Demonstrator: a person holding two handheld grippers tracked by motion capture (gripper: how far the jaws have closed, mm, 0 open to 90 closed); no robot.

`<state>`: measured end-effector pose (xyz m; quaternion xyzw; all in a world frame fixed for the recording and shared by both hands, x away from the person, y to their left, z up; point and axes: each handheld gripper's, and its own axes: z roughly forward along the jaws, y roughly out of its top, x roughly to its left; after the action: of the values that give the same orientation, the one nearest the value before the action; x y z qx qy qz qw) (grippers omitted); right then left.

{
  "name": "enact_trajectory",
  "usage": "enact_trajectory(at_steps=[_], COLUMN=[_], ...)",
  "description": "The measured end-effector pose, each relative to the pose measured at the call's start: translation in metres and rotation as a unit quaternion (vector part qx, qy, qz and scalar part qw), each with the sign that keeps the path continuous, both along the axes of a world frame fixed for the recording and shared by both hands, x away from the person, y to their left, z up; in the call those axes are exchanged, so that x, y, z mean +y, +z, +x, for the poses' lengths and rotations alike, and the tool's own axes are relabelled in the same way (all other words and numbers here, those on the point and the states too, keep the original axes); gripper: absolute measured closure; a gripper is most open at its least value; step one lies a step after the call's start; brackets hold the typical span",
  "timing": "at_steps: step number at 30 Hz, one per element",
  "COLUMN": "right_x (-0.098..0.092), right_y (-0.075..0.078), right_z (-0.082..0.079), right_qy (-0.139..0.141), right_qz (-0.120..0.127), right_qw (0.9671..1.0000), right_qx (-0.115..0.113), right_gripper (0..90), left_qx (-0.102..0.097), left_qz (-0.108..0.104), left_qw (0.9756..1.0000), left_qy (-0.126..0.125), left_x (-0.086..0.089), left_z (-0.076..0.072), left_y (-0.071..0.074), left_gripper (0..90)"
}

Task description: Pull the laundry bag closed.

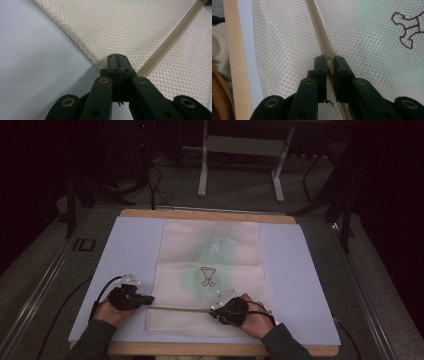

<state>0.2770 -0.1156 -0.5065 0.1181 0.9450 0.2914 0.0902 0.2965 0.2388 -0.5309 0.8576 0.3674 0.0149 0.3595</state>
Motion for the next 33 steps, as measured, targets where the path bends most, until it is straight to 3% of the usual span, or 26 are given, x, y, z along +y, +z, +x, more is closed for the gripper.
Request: enact_trajectory(at_steps=[33], right_x=[-0.033], right_y=[0.001], right_z=[0.000], right_qy=[-0.025], right_qz=[0.000], right_qw=[0.9997], right_qx=[0.006], right_gripper=[82.1], left_qx=[0.000], left_qz=[0.000], left_qw=[1.0000], left_qy=[0.000], left_x=[0.000], left_z=[0.000], left_y=[0.000], left_gripper=[90.0])
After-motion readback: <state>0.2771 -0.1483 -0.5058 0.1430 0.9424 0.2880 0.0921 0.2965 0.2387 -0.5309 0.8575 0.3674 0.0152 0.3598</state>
